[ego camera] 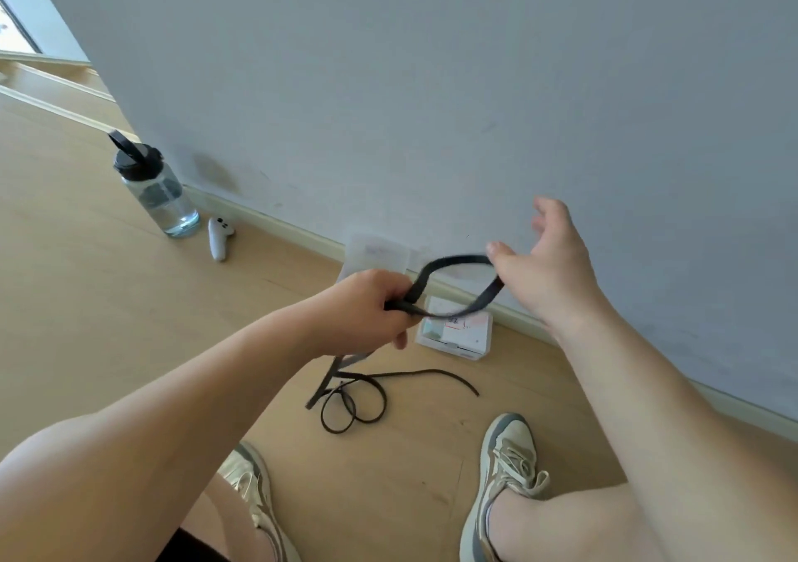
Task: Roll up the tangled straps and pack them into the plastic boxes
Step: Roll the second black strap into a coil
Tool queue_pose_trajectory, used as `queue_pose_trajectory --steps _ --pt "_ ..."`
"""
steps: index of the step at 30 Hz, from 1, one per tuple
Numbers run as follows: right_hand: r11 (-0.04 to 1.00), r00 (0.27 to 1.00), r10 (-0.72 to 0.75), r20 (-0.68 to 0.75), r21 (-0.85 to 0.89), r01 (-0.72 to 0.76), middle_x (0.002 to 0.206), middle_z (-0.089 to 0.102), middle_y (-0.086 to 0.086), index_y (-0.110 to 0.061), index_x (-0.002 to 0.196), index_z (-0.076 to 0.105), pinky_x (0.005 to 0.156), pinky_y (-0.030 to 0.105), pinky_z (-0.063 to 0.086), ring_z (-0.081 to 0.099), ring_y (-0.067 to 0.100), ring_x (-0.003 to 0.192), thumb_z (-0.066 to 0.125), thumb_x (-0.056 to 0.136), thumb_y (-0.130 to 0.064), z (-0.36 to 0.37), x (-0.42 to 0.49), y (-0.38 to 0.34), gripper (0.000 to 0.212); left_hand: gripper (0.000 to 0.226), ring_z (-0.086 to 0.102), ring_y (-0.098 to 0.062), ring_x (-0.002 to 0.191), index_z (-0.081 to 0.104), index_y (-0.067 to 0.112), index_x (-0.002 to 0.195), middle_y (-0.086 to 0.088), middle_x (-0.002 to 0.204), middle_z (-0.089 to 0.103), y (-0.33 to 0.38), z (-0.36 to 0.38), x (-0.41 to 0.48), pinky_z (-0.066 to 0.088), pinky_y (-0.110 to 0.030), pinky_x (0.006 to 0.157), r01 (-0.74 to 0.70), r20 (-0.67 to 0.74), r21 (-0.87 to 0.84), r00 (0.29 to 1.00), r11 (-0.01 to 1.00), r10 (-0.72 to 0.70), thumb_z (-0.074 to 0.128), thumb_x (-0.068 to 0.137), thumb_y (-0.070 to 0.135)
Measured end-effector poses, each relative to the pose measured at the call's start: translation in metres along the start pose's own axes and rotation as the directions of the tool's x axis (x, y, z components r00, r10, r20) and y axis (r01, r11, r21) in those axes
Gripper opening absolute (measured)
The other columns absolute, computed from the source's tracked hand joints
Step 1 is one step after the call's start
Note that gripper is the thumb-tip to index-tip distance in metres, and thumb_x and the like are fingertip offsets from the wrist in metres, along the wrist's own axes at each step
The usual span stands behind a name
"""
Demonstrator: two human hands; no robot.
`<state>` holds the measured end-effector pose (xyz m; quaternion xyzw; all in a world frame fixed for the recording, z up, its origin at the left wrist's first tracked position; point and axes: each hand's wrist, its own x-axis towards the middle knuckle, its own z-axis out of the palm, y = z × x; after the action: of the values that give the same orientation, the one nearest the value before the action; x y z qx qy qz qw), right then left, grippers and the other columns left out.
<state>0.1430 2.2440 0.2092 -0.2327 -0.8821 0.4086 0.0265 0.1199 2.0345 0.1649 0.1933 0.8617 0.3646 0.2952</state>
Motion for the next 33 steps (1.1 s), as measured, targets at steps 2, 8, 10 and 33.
queue_pose_trajectory --steps 2,8,10,33 --pt "0.973 0.961 -0.217 0.174 -0.037 0.227 0.156 0.044 -0.013 -0.029 0.155 0.037 0.09 0.019 0.055 0.042 0.001 0.141 0.061 0.094 -0.012 -0.002 -0.002 0.003 0.068 0.018 0.058 0.0 0.055 0.064 0.019 0.09 0.009 0.079 0.077 0.005 -0.001 0.004 0.051 -0.018 0.058 -0.001 -0.024 0.007 1.0 1.0 0.001 0.059 0.1 0.033" --pt "0.873 0.726 -0.243 0.643 -0.182 0.453 0.13 0.062 -0.016 -0.036 0.156 0.034 0.097 0.013 0.043 0.057 -0.001 0.115 0.07 0.092 -0.014 0.024 -0.018 0.002 0.077 0.014 0.065 -0.008 0.063 0.069 0.016 0.085 0.002 0.073 0.074 0.021 0.003 0.009 0.053 -0.023 0.062 -0.063 -0.036 0.036 0.997 0.997 0.064 0.058 0.093 0.02" --pt "0.848 0.76 -0.234 0.606 -0.255 0.465 0.111 0.069 -0.015 -0.037 0.134 0.058 0.089 0.03 0.051 0.064 0.008 0.098 0.075 0.088 -0.022 0.024 -0.012 0.005 0.051 0.012 0.06 -0.015 0.061 0.069 0.023 0.077 0.003 0.07 0.071 0.019 0.002 0.01 0.05 -0.029 0.059 -0.067 -0.085 0.057 0.994 0.996 0.072 0.063 0.087 0.022" --pt "0.973 0.74 -0.225 0.633 0.106 0.205 0.105 0.079 -0.008 -0.033 0.116 0.069 0.103 0.037 0.051 0.072 0.006 0.107 0.075 0.09 -0.017 -0.001 -0.002 0.025 0.031 0.022 0.069 -0.014 0.071 0.064 0.023 0.102 0.003 0.08 0.076 0.031 0.009 0.01 0.054 -0.027 0.068 -0.308 -0.284 -0.177 0.925 0.935 0.251 0.073 0.087 0.01"
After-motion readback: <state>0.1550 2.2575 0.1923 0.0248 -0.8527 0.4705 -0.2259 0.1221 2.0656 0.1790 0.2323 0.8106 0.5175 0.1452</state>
